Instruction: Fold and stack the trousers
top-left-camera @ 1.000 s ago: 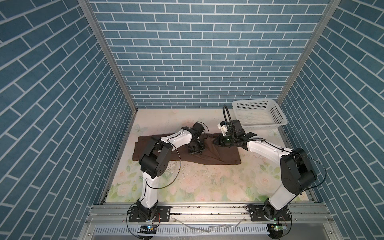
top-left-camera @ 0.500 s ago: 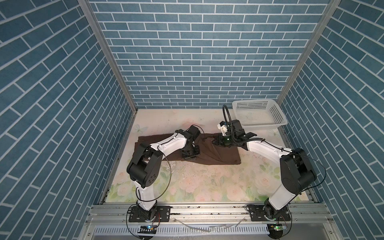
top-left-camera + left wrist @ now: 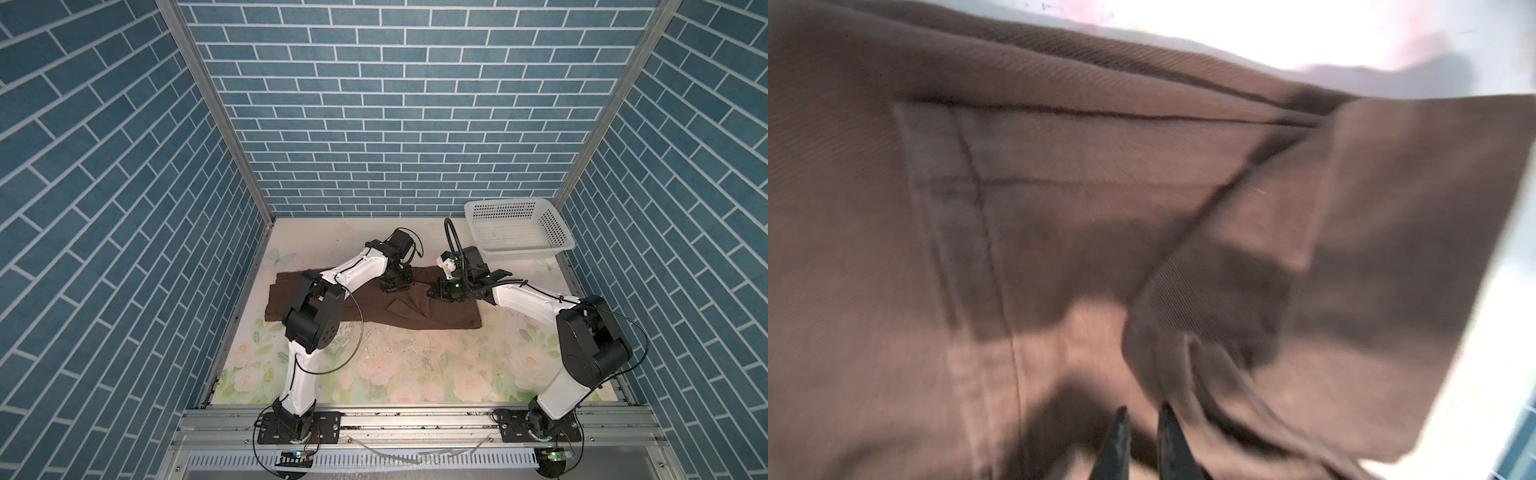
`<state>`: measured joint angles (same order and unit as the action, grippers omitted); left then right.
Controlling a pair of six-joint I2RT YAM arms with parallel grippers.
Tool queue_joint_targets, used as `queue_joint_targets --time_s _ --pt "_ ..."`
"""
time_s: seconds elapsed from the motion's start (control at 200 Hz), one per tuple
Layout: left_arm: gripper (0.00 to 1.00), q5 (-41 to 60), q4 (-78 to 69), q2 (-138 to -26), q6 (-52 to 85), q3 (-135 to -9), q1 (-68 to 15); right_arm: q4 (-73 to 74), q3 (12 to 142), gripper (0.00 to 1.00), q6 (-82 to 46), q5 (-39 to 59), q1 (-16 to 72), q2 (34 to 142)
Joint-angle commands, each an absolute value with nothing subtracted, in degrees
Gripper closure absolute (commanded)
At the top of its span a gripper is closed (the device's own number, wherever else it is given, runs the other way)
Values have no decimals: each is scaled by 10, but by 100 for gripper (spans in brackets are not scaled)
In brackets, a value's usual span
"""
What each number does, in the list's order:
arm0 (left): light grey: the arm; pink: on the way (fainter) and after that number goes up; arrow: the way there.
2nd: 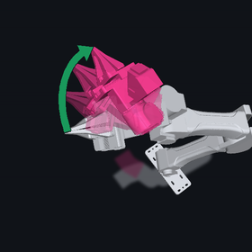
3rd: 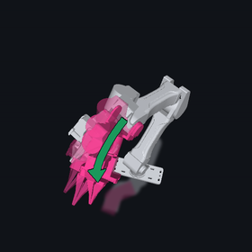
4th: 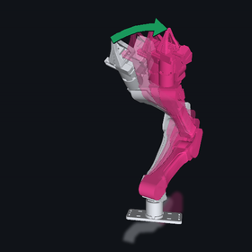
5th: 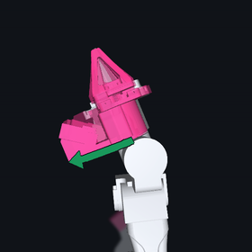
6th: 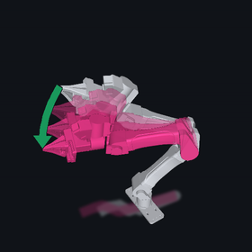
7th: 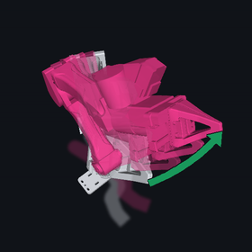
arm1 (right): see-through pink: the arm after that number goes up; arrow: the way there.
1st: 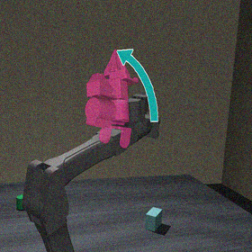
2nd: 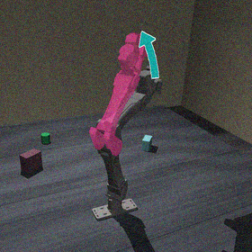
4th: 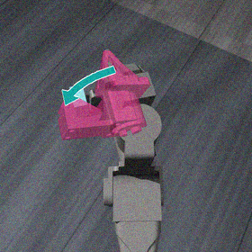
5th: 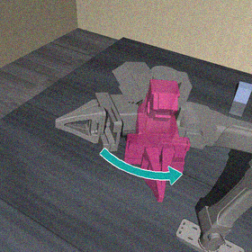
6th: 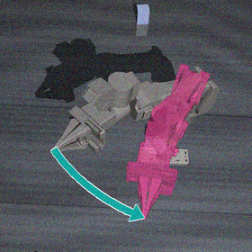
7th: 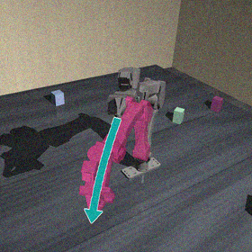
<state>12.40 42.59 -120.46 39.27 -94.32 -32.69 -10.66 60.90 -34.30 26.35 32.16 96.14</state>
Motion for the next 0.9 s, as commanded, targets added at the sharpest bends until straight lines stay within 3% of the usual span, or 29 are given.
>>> queue_joint_targets --time_s 0.0,0.225,0.505,0.725,0.895 --pt "86 105 456 -1227 376 -949 -323 -116 597 100 -352 255 318 960" --pt "92 129 467 -1211 367 -921 -320 -116 603 100 -353 258 317 971" --pt "99 260 432 -1136 364 -804 -319 -114 608 100 -359 262 317 984" --pt "100 224 451 -1063 371 -702 -301 -111 611 100 -360 272 319 988" --pt "100 230 400 -1000 408 -622 -235 -150 642 100 -319 238 354 978"
